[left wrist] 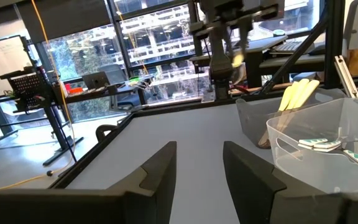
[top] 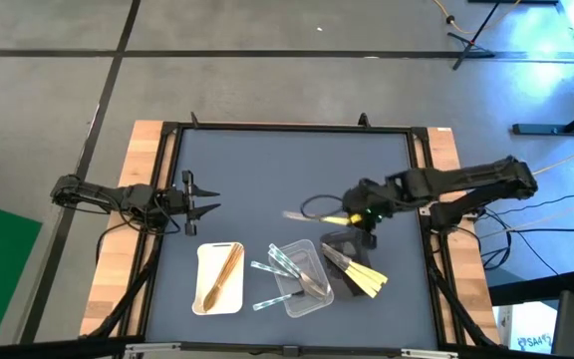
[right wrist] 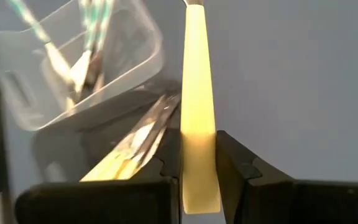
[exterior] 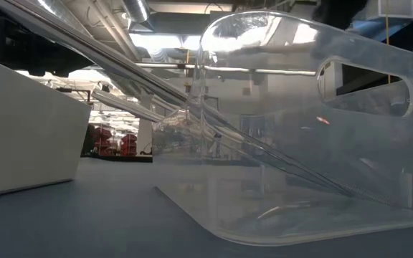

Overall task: Sort silverware by color (type)
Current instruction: Put the yellow table knife into the black transparent bin

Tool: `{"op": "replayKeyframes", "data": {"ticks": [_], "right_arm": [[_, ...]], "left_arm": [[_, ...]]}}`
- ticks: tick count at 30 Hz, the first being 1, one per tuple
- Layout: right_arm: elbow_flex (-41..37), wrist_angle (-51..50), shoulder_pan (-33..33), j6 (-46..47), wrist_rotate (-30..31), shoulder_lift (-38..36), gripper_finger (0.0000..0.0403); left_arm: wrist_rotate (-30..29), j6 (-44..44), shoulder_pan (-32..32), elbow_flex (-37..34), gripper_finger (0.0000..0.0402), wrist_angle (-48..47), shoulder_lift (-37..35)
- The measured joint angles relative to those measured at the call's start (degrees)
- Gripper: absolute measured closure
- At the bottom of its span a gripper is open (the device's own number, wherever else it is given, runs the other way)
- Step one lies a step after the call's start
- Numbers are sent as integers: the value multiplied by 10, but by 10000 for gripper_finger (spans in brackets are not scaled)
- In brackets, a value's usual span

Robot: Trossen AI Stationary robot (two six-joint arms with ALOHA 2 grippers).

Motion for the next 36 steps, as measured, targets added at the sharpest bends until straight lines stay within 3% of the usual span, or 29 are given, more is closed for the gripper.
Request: {"op": "replayKeyframes", "data": {"ticks": [18,36], "right_arm": [[0,-35,222,313,2,-33,356],[0,-36,378,593,109,-32,356]], "left_arm": [[0,0,0,0,276,0,0],[0,0,0,0,276,0,0]]}}
